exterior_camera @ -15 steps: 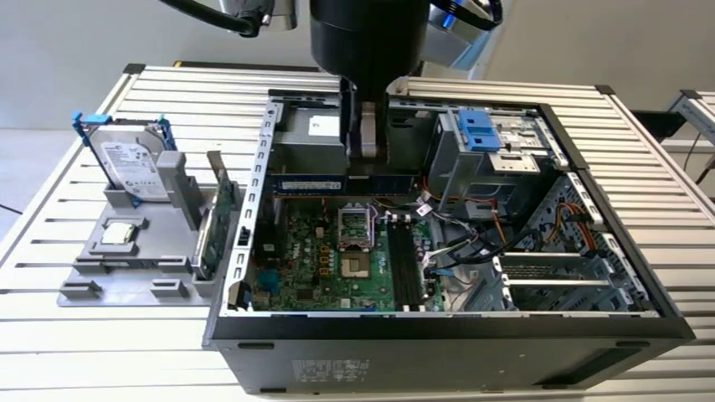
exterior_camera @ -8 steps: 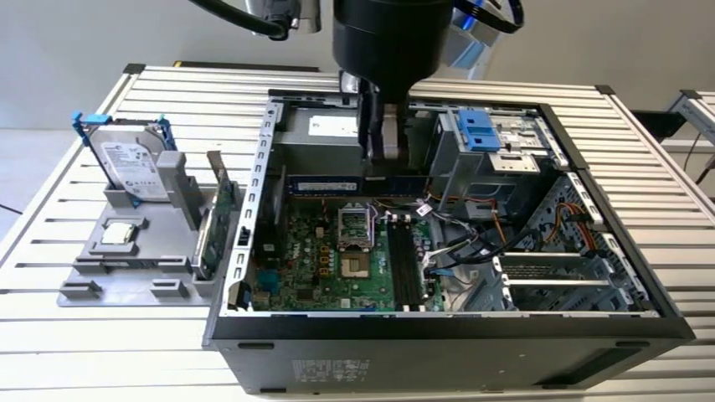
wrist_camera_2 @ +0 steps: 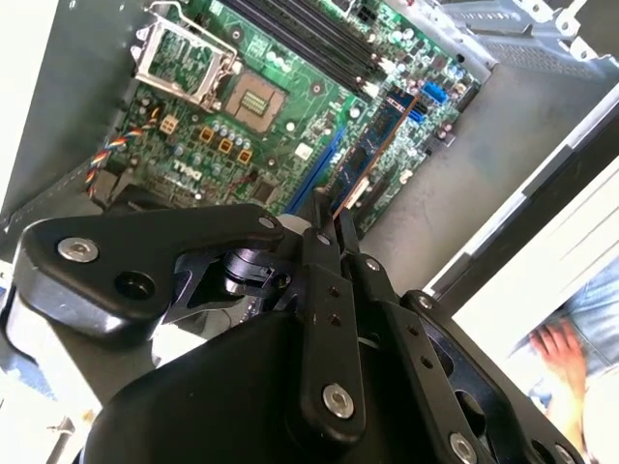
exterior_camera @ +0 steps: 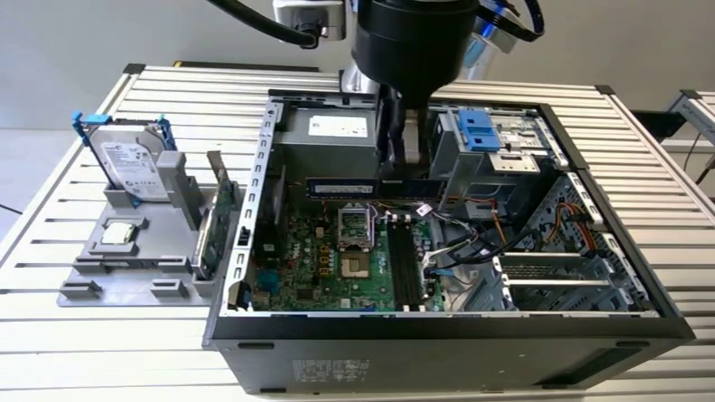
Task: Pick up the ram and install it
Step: 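Pick up the ram and move it above insertion slot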
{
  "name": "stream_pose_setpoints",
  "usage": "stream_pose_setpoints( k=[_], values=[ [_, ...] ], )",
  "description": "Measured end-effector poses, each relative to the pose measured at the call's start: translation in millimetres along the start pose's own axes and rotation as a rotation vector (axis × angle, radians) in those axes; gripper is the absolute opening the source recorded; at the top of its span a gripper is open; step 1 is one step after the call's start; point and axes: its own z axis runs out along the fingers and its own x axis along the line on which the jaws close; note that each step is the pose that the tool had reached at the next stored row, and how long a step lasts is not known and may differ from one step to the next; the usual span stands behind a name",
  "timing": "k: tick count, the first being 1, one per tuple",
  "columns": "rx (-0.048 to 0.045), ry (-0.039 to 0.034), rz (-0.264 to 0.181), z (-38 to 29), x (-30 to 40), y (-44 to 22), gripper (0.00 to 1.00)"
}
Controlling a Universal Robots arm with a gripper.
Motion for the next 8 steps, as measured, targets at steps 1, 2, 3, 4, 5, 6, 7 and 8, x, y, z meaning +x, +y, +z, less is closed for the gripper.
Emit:
stream_pose_setpoints(
  k=[1,2,3,4,5,6,7,8],
  values=[
    [-0.0001,0.0001,0.004,0.6,-0.1,-1.6,0.0],
    [-0.0004,0.0003,0.008,1.2,-0.2,-3.5,0.0],
    [-0.0005,0.0005,0.012,1.8,-0.3,-5.3,0.0],
    [-0.0007,0.0007,0.017,2.3,-0.5,-7.1,0.0],
    [-0.0009,0.001,0.019,2.6,-0.9,-8.7,0.0],
    [-0.0009,0.001,0.02,3.0,-1.6,-10.0,0.0],
    [-0.0009,0.001,0.02,3.3,-2.3,-11.5,0.0],
    [-0.0009,0.0011,0.02,3.5,-3.1,-12.9,0.0]
  ],
)
